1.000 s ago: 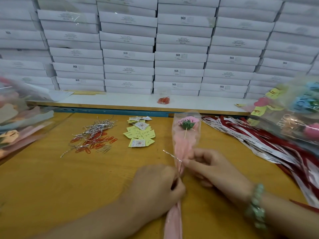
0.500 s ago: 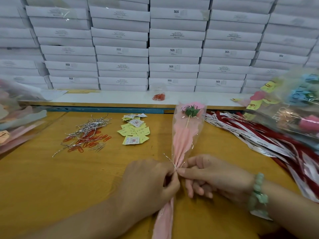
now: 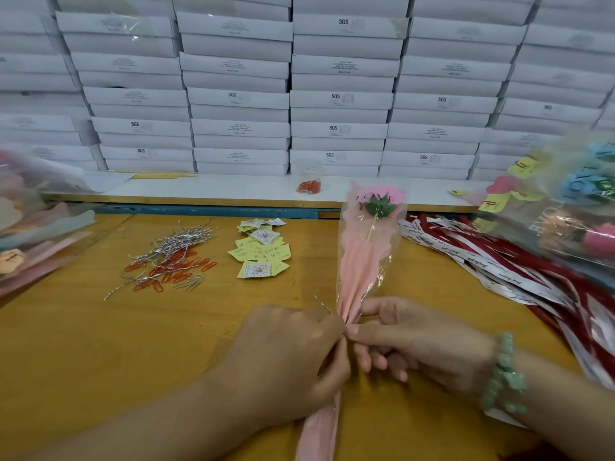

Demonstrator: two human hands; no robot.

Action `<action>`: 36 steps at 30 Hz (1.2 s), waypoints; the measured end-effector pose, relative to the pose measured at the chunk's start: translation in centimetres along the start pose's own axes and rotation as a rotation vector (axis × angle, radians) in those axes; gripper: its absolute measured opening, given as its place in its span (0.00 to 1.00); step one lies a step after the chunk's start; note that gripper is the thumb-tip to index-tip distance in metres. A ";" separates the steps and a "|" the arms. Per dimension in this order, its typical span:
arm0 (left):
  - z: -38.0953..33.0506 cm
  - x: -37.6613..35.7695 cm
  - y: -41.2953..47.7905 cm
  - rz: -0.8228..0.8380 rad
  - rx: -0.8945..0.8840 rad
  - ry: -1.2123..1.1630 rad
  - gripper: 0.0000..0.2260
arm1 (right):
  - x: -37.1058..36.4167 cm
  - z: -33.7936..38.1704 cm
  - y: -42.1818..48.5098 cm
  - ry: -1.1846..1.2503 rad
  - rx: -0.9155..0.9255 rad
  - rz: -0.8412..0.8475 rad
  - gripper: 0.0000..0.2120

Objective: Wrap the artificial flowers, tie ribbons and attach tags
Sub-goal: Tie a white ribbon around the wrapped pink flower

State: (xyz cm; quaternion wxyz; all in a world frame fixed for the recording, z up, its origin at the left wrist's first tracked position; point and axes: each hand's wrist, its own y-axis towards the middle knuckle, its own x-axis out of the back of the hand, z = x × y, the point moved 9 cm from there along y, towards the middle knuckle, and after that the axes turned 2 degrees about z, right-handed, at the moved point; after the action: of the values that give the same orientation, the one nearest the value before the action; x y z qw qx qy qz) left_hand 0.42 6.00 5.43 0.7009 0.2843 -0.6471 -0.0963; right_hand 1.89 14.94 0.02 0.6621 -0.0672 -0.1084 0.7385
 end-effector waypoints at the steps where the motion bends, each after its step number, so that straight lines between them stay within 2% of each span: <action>1: -0.2 0.1 0.0 0.003 -0.021 0.009 0.11 | 0.0 0.0 0.0 -0.002 0.002 0.001 0.05; 7: 0.0 0.9 0.1 -0.027 -0.024 0.020 0.09 | 0.2 0.0 0.0 0.016 0.014 0.000 0.03; 10: 0.6 1.2 0.3 -0.040 0.037 0.023 0.05 | 0.3 0.0 0.1 0.045 0.014 0.000 0.09; 13: 1.3 1.2 0.4 -0.014 0.093 0.057 0.09 | 0.5 -0.1 0.2 0.071 0.026 -0.010 0.15; 15: 1.5 1.0 0.4 0.004 0.103 0.066 0.08 | 0.6 -0.1 0.2 0.083 0.035 -0.014 0.15; 18: 1.4 1.1 0.5 -0.008 0.077 0.075 0.03 | 0.8 -0.1 0.2 0.100 0.040 -0.010 0.14; 20: 1.5 0.9 0.5 -0.002 0.072 0.055 0.10 | 0.8 -0.1 0.3 0.106 0.046 -0.006 0.15; 22: 1.7 0.5 0.5 0.027 0.074 0.017 0.10 | 0.9 -0.1 0.3 0.108 0.055 -0.003 0.16; 26: 2.8 -1.0 0.2 0.079 0.181 -0.194 0.03 | 0.9 0.0 0.3 0.101 0.089 0.003 0.13; 29: 3.8 -1.3 0.1 0.032 0.288 -0.432 0.05 | 1.0 0.0 0.4 0.082 0.125 0.007 0.10; 33: 4.8 -2.2 -0.3 0.008 0.402 -0.720 0.09 | 1.2 0.1 0.4 0.068 0.160 0.014 0.12; 36: 5.3 -2.8 -0.5 -0.012 0.462 -0.873 0.07 | 1.3 0.5 0.3 0.008 0.224 -0.036 0.05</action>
State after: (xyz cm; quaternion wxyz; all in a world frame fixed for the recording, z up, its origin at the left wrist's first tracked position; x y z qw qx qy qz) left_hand -4.97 5.56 2.84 0.2825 0.3690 -0.8831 -0.0646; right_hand 1.36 16.17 0.47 0.6791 0.0064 -0.0237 0.7337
